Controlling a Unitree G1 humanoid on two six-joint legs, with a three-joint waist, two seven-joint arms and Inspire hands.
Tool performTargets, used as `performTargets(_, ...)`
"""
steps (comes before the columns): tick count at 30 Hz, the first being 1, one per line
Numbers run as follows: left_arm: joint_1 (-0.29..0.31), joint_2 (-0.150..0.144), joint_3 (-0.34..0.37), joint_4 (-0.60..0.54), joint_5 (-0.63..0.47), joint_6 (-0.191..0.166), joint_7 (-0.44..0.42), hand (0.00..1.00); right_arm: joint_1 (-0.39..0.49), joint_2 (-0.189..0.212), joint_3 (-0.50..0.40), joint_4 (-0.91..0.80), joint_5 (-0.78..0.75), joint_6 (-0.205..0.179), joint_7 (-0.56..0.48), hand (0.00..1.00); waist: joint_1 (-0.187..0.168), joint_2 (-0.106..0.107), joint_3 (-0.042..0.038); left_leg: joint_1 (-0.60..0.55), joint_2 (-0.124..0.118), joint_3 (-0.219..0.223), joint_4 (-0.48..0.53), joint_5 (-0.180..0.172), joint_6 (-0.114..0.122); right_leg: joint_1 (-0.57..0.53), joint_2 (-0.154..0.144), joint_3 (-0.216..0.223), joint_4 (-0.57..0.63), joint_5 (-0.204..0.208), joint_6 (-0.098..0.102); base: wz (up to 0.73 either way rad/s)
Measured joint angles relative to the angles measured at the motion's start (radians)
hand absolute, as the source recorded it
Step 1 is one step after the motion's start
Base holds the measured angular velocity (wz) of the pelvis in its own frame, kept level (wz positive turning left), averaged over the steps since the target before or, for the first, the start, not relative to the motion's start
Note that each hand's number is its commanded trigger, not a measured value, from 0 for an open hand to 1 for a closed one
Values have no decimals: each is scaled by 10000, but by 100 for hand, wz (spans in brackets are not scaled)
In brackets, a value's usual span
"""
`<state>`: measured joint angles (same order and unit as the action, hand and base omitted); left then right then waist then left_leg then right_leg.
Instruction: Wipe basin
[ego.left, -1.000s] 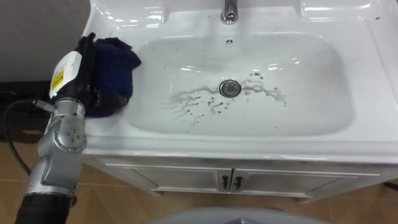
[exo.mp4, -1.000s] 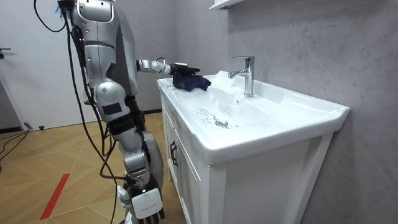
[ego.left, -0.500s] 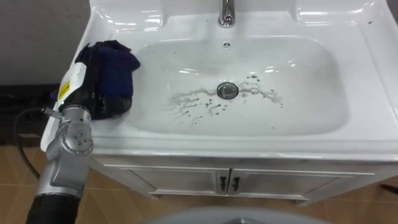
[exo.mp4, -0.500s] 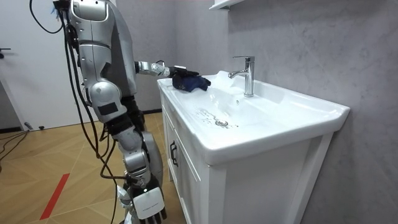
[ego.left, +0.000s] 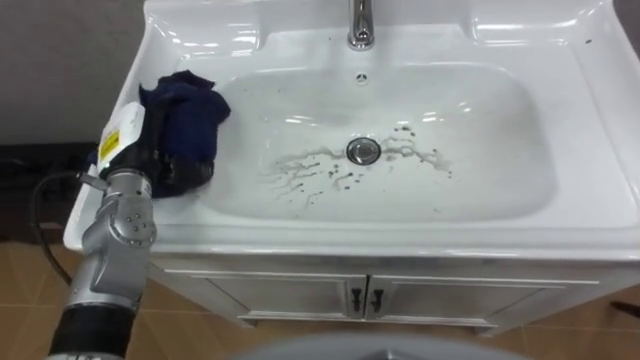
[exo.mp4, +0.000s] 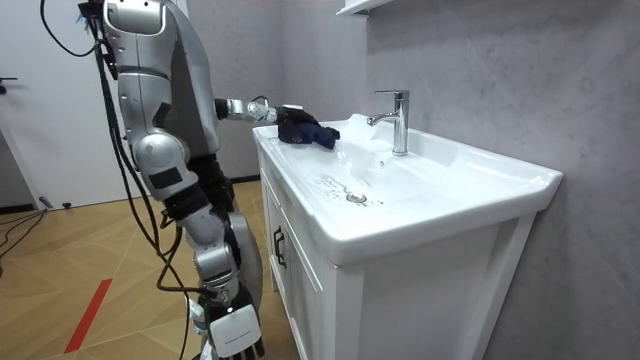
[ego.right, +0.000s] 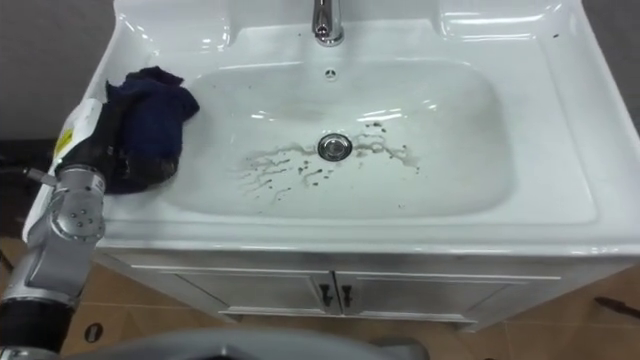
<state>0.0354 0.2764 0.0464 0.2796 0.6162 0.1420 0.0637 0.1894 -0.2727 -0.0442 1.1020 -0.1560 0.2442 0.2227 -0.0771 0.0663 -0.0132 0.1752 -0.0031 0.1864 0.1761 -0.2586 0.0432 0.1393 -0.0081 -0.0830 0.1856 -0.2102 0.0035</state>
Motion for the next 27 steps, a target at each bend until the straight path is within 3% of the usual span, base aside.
performTargets(6,-48,9,630,363,62,0,187,100,6,7,-296,-3,-245,377,5,0,-37,-13,-34,132,46,59,-81,32,-64,53,30,15,1,-9,-31,-5)
performTargets(21,-211,-9,846,854,-1548,-7,644,100,-15,87,-332,-23,-88,375,-43,0,28,13,-53,116,60,13,-81,57,-105,53,64,27,3,-34,-75,0)
performTargets(27,-56,-388,973,401,-1526,-69,1276,100,-31,256,-316,-37,102,105,-334,0,33,8,-51,40,56,-42,-74,57,-106,9,61,-12,-14,-48,-83,1)
